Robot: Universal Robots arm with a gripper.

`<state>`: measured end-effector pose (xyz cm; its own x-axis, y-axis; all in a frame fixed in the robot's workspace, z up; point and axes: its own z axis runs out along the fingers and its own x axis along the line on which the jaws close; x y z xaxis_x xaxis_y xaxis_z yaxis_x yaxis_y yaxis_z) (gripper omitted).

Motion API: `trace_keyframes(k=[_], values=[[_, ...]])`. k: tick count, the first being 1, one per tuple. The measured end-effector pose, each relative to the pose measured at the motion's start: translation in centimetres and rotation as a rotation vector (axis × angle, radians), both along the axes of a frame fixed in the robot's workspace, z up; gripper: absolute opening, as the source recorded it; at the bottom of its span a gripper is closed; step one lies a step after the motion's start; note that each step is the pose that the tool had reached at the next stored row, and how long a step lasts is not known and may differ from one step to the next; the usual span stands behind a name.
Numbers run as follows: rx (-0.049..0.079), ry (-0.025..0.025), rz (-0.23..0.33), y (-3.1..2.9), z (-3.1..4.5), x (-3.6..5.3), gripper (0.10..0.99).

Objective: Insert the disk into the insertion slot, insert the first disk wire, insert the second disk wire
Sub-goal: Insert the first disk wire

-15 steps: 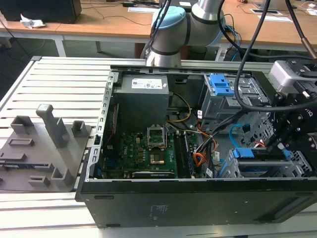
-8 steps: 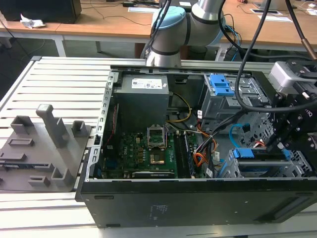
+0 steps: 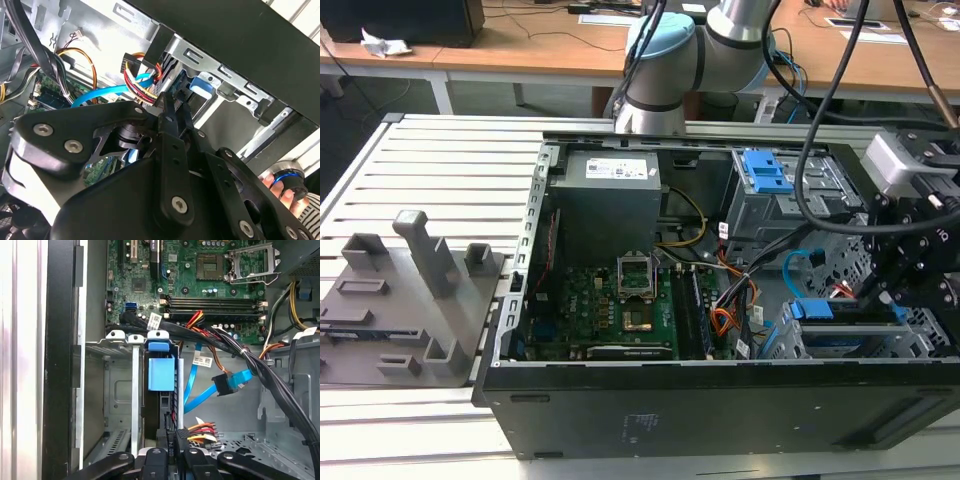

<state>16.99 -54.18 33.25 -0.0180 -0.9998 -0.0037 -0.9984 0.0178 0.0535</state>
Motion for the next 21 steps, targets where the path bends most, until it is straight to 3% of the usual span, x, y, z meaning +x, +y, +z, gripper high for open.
trace_keyframes(k=[8,9,10,12,13,14,15,16,19,21], values=[[0.001,0.0001,0.000,0.00,-0.22,0.09,0.184],[0.000,0.0002,0.000,0.00,-0.21,0.09,0.259],[0.000,0.0002,0.000,0.00,-0.16,0.09,0.259],[0.001,0.0003,0.000,0.00,0.71,0.09,0.259],[0.000,0.0002,0.000,0.00,1.41,0.09,0.259],[0.000,0.0002,0.000,0.07,2.63,0.08,0.259],[0.000,0.0002,0.000,0.08,3.27,0.09,0.114],[0.000,0.0002,0.000,0.08,3.62,0.08,0.106],[0.001,0.0000,0.000,0.08,3.63,-0.60,0.106],[0.000,-0.0025,0.000,0.08,3.64,-2.24,0.106]])
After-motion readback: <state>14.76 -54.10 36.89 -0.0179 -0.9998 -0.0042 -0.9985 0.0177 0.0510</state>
